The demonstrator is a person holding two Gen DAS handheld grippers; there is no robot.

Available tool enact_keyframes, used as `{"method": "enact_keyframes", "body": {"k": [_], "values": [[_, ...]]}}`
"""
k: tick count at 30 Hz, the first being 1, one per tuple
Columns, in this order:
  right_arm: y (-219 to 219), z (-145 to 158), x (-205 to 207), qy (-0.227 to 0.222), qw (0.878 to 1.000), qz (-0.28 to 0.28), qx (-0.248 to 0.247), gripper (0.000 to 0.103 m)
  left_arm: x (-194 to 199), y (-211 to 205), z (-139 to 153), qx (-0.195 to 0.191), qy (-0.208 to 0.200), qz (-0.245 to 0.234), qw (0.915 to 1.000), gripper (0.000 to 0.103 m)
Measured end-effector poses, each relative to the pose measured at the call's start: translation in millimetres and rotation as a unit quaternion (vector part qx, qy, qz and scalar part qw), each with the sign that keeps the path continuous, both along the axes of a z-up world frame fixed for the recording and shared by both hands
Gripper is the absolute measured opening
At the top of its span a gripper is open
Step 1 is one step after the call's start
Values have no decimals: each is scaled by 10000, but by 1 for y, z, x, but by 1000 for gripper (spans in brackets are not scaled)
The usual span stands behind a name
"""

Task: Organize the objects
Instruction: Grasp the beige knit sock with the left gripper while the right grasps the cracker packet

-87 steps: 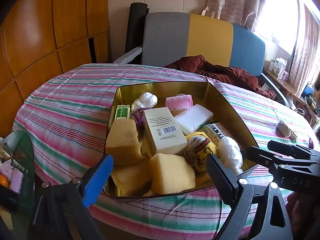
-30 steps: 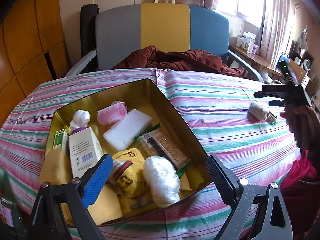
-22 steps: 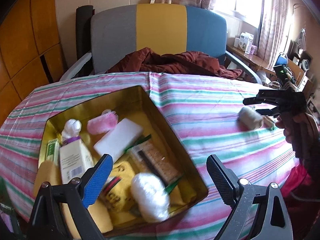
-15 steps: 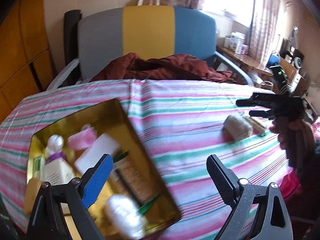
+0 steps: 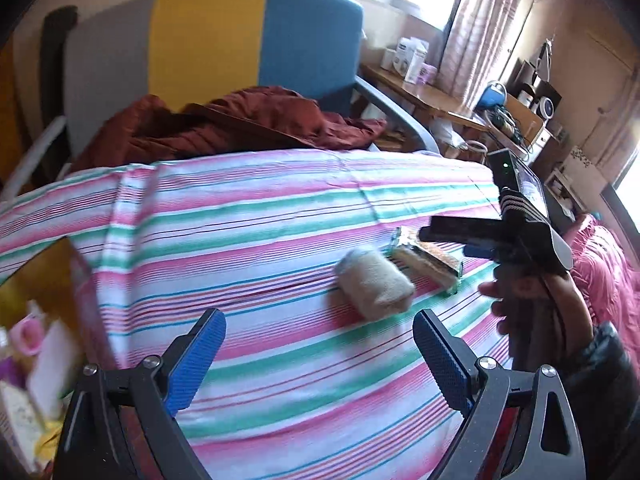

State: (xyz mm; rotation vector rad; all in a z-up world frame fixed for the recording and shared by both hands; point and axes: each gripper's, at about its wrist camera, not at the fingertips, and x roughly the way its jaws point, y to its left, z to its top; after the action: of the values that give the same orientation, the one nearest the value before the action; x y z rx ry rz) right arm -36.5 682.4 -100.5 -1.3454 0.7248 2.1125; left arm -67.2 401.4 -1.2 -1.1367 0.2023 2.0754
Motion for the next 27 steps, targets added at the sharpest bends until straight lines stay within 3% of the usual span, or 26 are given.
{"method": "enact_keyframes", "body": {"k": [7,12,16,19,21,27], "values": [[-29,-5,-20,-308,9955,759,476,85,-19,40,-24,96,-826,75,9965,95],[-28,-5,-21,-289,9955,827,366,85,-27,56,-34,202,-1209,219,9922,95],[-23,-2,-20,-174,9967,767,221,85,-31,64,-41,151,-1236,327,9917,96],[-28,-20,-25,-520,9938,984,-37,86,-37,70,-49,116,-1326,402,9903,96],[-34,-24,-27,-704,9915,1074,189,86,-40,74,-53,72,-1378,473,9893,96],[-13,-20,-14,-506,9969,590,-83,77,-42,82,-63,93,-1546,523,9865,96]]}}
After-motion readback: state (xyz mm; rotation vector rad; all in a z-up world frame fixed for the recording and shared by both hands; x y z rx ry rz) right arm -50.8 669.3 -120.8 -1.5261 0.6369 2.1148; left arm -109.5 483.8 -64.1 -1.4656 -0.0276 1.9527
